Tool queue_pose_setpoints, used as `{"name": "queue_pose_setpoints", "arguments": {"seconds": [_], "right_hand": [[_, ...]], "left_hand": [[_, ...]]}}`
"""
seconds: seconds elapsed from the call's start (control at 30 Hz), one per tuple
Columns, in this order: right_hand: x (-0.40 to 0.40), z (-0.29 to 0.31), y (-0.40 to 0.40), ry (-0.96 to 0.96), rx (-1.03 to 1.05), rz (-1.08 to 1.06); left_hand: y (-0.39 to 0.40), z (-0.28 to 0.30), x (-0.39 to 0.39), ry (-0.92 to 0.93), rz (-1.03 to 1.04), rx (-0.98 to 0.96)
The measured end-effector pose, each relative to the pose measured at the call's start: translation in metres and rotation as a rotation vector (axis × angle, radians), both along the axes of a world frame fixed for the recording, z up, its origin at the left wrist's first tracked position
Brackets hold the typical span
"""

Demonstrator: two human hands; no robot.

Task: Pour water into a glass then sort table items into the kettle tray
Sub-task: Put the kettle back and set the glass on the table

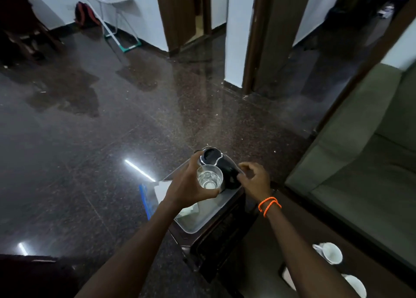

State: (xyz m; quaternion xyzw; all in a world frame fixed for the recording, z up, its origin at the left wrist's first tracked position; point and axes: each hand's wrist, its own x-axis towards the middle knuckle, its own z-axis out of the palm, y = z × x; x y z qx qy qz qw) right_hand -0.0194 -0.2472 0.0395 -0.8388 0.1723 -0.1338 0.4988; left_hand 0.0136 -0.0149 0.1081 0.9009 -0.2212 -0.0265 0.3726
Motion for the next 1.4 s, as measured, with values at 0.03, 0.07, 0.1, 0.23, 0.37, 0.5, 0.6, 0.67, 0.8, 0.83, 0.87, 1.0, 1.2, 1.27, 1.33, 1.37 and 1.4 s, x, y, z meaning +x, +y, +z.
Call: {"name": "queue_pose_setpoints", "arguments": {"seconds": [0.03, 0.07, 0.1, 0.23, 0.37, 0.5, 0.6, 0.67, 0.8, 0.83, 0.87, 1.0, 1.2, 1.27, 1.33, 1.37, 1.4], "right_hand": [[-0.012, 0.005, -0.007, -0.002, 0.0, 0.069], [-0.025, 0.013, -0.013, 0.017, 0.025, 0.137], [-0.039, 0.018, -0.02, 0.043, 0.066, 0.196], [-0.093, 0.032, -0.053, 0.115, 0.117, 0.226], [-0.149, 0.045, -0.082, 0.028, 0.181, 0.057], [-0.205, 0.04, -0.11, -0.083, 0.249, -0.172], [-0.247, 0.024, -0.135, -0.125, 0.275, -0.352], [-0.272, 0.006, -0.154, -0.115, 0.249, -0.452], [-0.315, -0.044, -0.194, -0.066, 0.2, -0.597], [-0.323, -0.057, -0.205, -0.05, 0.177, -0.625], [-0.331, -0.068, -0.214, -0.028, 0.147, -0.647], [-0.355, -0.111, -0.255, 0.044, 0.086, -0.701], [-0.37, -0.171, -0.302, 0.097, 0.041, -0.727], [-0.373, -0.192, -0.31, 0.137, 0.039, -0.739], [-0.375, -0.208, -0.315, 0.167, 0.037, -0.742], [-0.375, -0.214, -0.316, 0.171, 0.038, -0.741], [-0.374, -0.219, -0.317, 0.172, 0.045, -0.741]], "left_hand": [[-0.01, 0.006, -0.005, 0.01, -0.018, 0.0], [-0.021, 0.011, -0.01, 0.028, -0.038, -0.003], [-0.033, 0.016, -0.016, 0.047, -0.061, -0.009], [-0.086, 0.032, -0.042, 0.067, -0.138, -0.006], [-0.151, 0.034, -0.076, 0.078, -0.217, 0.002], [-0.218, 0.02, -0.116, 0.131, -0.336, -0.02], [-0.266, 0.0, -0.149, 0.162, -0.433, -0.021], [-0.295, -0.019, -0.169, 0.184, -0.494, 0.0], [-0.352, -0.067, -0.207, 0.266, -0.575, 0.029], [-0.367, -0.081, -0.216, 0.28, -0.592, 0.034], [-0.38, -0.095, -0.225, 0.291, -0.605, 0.043], [-0.429, -0.144, -0.254, 0.34, -0.638, 0.06], [-0.478, -0.203, -0.274, 0.394, -0.64, 0.085], [-0.487, -0.215, -0.276, 0.413, -0.631, 0.111], [-0.492, -0.227, -0.277, 0.419, -0.636, 0.127], [-0.494, -0.231, -0.276, 0.421, -0.64, 0.137], [-0.495, -0.236, -0.276, 0.425, -0.64, 0.144]]}}
